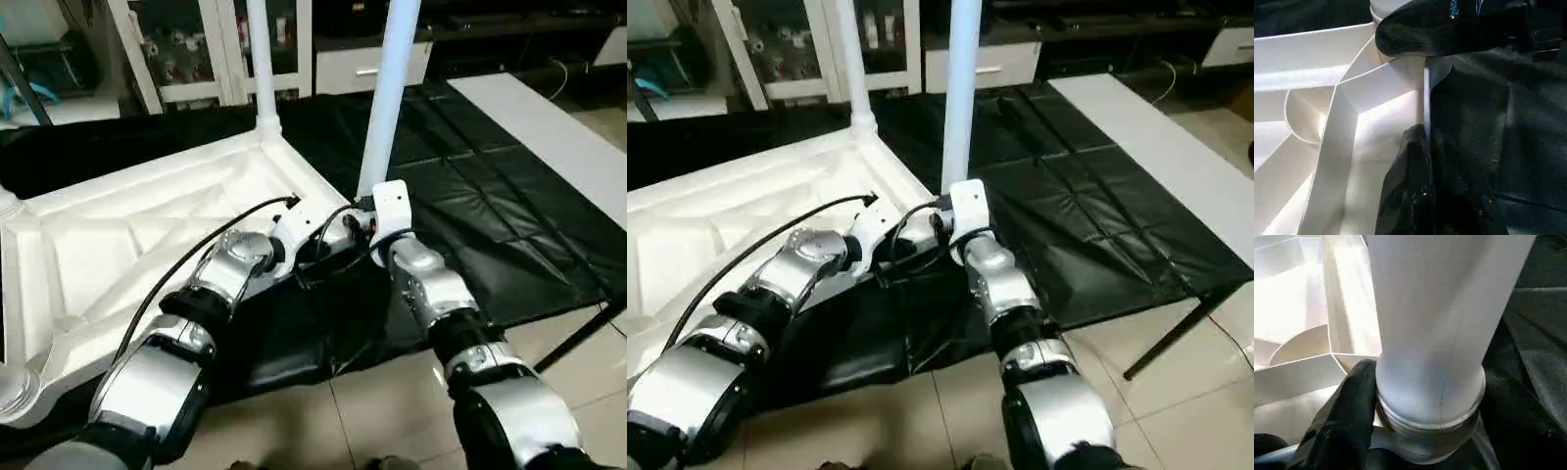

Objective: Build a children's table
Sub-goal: Rotate leg to tighten

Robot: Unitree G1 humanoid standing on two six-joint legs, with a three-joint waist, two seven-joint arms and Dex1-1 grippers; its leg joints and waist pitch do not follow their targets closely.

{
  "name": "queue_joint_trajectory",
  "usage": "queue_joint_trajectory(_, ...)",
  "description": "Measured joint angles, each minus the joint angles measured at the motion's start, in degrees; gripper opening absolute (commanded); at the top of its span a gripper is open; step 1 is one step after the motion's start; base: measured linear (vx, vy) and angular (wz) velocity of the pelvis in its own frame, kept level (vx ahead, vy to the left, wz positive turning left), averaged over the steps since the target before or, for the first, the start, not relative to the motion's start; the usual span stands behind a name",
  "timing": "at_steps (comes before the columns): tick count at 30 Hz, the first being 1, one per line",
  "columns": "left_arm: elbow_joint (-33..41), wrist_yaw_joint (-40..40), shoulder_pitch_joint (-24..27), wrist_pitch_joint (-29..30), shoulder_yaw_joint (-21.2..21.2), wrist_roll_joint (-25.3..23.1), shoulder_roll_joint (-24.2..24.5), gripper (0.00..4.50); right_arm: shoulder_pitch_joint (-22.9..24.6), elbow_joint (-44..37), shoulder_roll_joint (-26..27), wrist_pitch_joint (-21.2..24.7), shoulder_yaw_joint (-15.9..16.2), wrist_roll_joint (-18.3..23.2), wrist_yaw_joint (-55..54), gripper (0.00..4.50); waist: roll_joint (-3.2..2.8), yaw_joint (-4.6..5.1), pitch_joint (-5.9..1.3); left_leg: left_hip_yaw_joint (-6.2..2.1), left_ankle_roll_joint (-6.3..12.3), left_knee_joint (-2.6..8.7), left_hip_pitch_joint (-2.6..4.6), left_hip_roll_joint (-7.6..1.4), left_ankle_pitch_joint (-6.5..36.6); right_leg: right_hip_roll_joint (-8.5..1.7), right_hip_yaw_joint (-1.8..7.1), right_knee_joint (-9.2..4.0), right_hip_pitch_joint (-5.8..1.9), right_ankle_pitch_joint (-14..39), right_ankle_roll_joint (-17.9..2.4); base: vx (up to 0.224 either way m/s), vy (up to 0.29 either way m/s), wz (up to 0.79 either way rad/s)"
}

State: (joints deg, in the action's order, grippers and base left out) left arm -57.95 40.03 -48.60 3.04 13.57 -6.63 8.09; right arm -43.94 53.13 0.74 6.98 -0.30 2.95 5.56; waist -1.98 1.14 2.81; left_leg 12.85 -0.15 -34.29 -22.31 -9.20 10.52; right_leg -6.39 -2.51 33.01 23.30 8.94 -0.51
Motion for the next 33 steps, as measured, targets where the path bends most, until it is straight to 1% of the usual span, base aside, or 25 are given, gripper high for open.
queue_joint_trajectory(1,-0.24,0.02,0.0,-0.71,0.02,-0.03,0.14,0.0,0.13,-0.02,-0.08,-0.35,-0.35,0.21,0.88,2.67,0.0,-0.02,0.0,0.0,0.0,0.02,-0.02,0.0,0.0,0.0,0.0,0.0,0.03,-0.01,-0.01,0.0,0.0,0.0)
queue_joint_trajectory(3,-0.71,0.13,0.0,-1.94,0.09,-0.21,0.25,0.0,1.04,-1.19,-0.87,-0.54,-0.43,0.91,2.76,3.37,0.03,-0.2,0.02,-0.01,0.01,0.07,-0.06,-0.01,0.0,0.0,-0.06,0.02,0.06,-0.02,-0.02,0.0,0.0,0.0)
queue_joint_trajectory(4,-0.77,0.14,0.0,-2.23,0.09,-0.36,0.36,0.0,1.84,-2.24,-1.25,-0.56,-0.43,1.06,3.95,3.37,0.05,-0.35,0.03,-0.01,0.0,0.08,-0.08,-0.01,0.0,0.0,-0.06,0.02,0.06,-0.02,-0.02,0.0,0.0,0.0)
queue_joint_trajectory(5,-0.83,0.14,-0.01,-2.41,0.07,-0.46,0.47,0.0,2.43,-3.22,-1.32,-0.6,-0.39,1.15,5.04,3.39,0.05,-0.3,0.04,0.01,0.0,0.09,-0.07,-0.02,0.0,0.0,-0.05,0.06,0.09,-0.03,-0.02,0.0,0.0,0.0)
queue_joint_trajectory(6,-0.93,0.08,-0.02,-2.66,0.04,-0.56,0.6,0.0,3.34,-4.75,-1.37,-0.57,-0.28,1.22,6.23,3.59,0.07,-0.24,0.05,0.01,0.0,0.09,-0.07,-0.05,0.0,0.01,-0.07,0.07,0.11,-0.04,-0.02,0.0,0.0,0.0)
queue_joint_trajectory(7,-1.19,-0.31,-0.04,-3.0,-0.18,-0.68,1.11,0.0,4.36,-6.75,-1.45,-0.17,0.08,1.45,7.9,3.59,0.11,0.0,0.07,0.01,0.0,0.09,-0.07,-0.1,0.0,0.03,-0.1,0.1,0.14,-0.05,-0.01,0.0,0.0,0.0)
queue_joint_trajectory(9,-1.89,-1.24,-0.54,-3.36,-0.25,-1.03,1.48,0.0,7.13,-12.1,-2.66,0.89,2.77,1.06,10.67,3.84,0.16,0.04,0.11,0.01,0.0,0.1,-0.08,-0.17,0.0,0.06,-0.17,0.1,0.19,-0.06,-0.01,0.0,0.0,0.0)
queue_joint_trajectory(11,-2.17,-1.66,-0.71,-3.65,-0.24,-1.07,1.54,0.0,8.95,-15.24,-3.6,1.85,4.64,0.8,12.3,3.84,0.16,-0.03,0.11,0.01,0.0,0.1,-0.17,-0.17,0.0,0.07,-0.17,0.1,0.27,-0.06,-0.01,0.0,0.0,0.0)
queue_joint_trajectory(12,-2.76,-1.78,-0.95,-4.64,-0.16,-1.34,1.65,0.0,10.87,-18.84,-5.01,3.23,5.82,0.83,14.34,3.84,0.16,-0.28,0.11,0.0,0.0,0.1,-0.28,-0.15,0.0,0.07,-0.16,0.09,0.31,-0.06,-0.02,0.0,0.0,0.0)
queue_joint_trajectory(14,-3.97,-2.44,-1.17,-7.49,0.33,-2.22,1.55,0.0,13.4,-24.16,-6.82,5.14,7.1,0.97,16.98,3.84,0.16,-0.56,0.11,0.01,0.03,0.1,-0.38,-0.13,0.02,0.07,-0.13,0.08,0.38,-0.07,-0.02,0.0,0.0,0.0)
queue_joint_trajectory(16,-6.2,-5.35,-1.79,-10.99,1.24,-3.91,1.47,0.0,16.01,-30.15,-7.78,6.9,7.93,1.01,18.76,3.84,0.14,-0.75,0.12,0.0,0.04,0.1,-0.39,-0.13,0.02,0.07,-0.13,0.1,0.41,-0.08,-0.01,0.0,0.0,0.0)
queue_joint_trajectory(18,-8.26,-8.32,-2.31,-13.12,1.43,-5.16,1.76,0.0,17.75,-33.91,-8.48,8.22,8.31,0.99,19.41,3.84,0.15,-0.62,0.12,0.0,0.03,0.1,-0.4,-0.15,0.02,0.07,-0.15,0.1,0.45,-0.13,0.03,0.0,0.0,0.0)
queue_joint_trajectory(20,-9.02,-9.71,-2.6,-13.51,1.44,-5.64,2.15,0.0,18.3,-35.03,-9.02,8.95,8.2,0.99,19.52,3.84,0.16,-0.4,0.12,0.0,0.02,0.1,-0.43,-0.16,0.01,0.07,-0.15,0.1,0.52,-0.14,0.03,0.0,0.0,0.0)
queue_joint_trajectory(23,-10.96,-12.96,-3.55,-13.88,1.21,-6.05,2.69,0.0,19.66,-37.61,-9.11,10.62,8.14,1.14,19.0,3.84,0.17,0.07,0.13,0.02,0.02,0.08,-0.68,-0.16,0.01,0.08,-0.14,0.09,0.78,-0.22,0.03,0.0,0.0,0.0)
queue_joint_trajectory(24,-11.64,-13.0,-3.93,-13.66,0.44,-5.67,2.97,0.46,20.11,-38.9,-9.15,11.72,8.11,1.24,18.62,3.86,0.19,0.14,0.14,0.03,0.03,0.08,-0.73,-0.16,0.01,0.07,-0.14,0.07,0.84,-0.28,0.04,0.0,0.0,0.0)
queue_joint_trajectory(25,-11.91,-13.1,-4.06,-13.58,-0.04,-5.4,3.23,0.58,20.4,-39.93,-9.16,12.49,8.08,1.38,18.55,3.86,0.19,0.14,0.15,0.04,0.04,0.08,-0.75,-0.16,0.02,0.07,-0.14,0.07,0.88,-0.29,0.04,0.0,0.0,0.0)
queue_joint_trajectory(27,-12.04,-14.51,-4.48,-14.11,-1.11,-4.83,3.81,0.58,21.14,-42.12,-9.14,13.76,8.05,1.7,18.5,3.86,0.21,-0.11,0.16,0.03,0.06,0.09,-0.77,-0.2,0.03,0.07,-0.21,0.07,0.88,-0.28,0.04,0.0,0.0,0.0)
queue_joint_trajectory(28,-12.1,-15.28,-4.98,-14.7,-1.96,-4.31,4.2,0.8,21.53,-43.16,-9.08,14.31,8.06,1.72,18.48,3.86,0.26,-0.25,0.19,0.03,0.08,0.09,-0.77,-0.23,0.02,0.08,-0.25,0.08,0.88,-0.28,0.04,0.0,0.0,0.0)
queue_joint_trajectory(29,-12.11,-16.32,-5.66,-15.22,-2.94,-3.97,4.77,0.8,21.86,-44.17,-9.06,14.88,8.06,1.74,18.47,3.86,0.27,-0.43,0.19,0.02,0.08,0.09,-0.77,-0.26,0.01,0.08,-0.3,0.09,0.88,-0.28,0.04,0.0,0.0,0.0)
queue_joint_trajectory(30,-12.06,-17.51,-6.61,-15.88,-4.67,-2.98,5.35,0.92,22.09,-44.9,-9.05,15.2,8.01,1.74,18.29,3.86,0.27,-0.69,0.19,0.02,0.07,0.08,-0.75,-0.26,0.01,0.08,-0.3,0.09,0.84,-0.28,0.04,0.0,0.0,0.0)
queue_joint_trajectory(31,-12.04,-18.12,-7.3,-16.21,-5.39,-2.35,5.69,0.98,22.25,-45.47,-9.07,15.26,7.96,1.74,18.18,3.86,0.27,-0.97,0.19,0.02,0.04,0.08,-0.72,-0.25,0.03,0.08,-0.3,0.09,0.81,-0.28,0.04,0.0,0.0,0.0)
queue_joint_trajectory(32,-11.9,-18.65,-7.7,-16.68,-6.7,-1.36,5.7,0.99,22.5,-46.1,-8.98,15.28,7.81,1.73,17.9,3.86,0.27,-1.27,0.19,0.02,0.03,0.06,-0.71,-0.25,0.03,0.08,-0.29,0.08,0.77,-0.28,0.04,0.0,0.0,0.0)
queue_joint_trajectory(33,-11.04,-19.78,-7.72,-16.32,-9.99,1.75,4.78,0.99,23.3,-47.72,-8.69,15.35,7.09,1.8,16.75,3.86,0.28,-1.58,0.19,0.03,0.01,0.04,-0.71,-0.23,0.04,0.06,-0.26,0.08,0.75,-0.28,0.04,0.0,0.0,0.0)
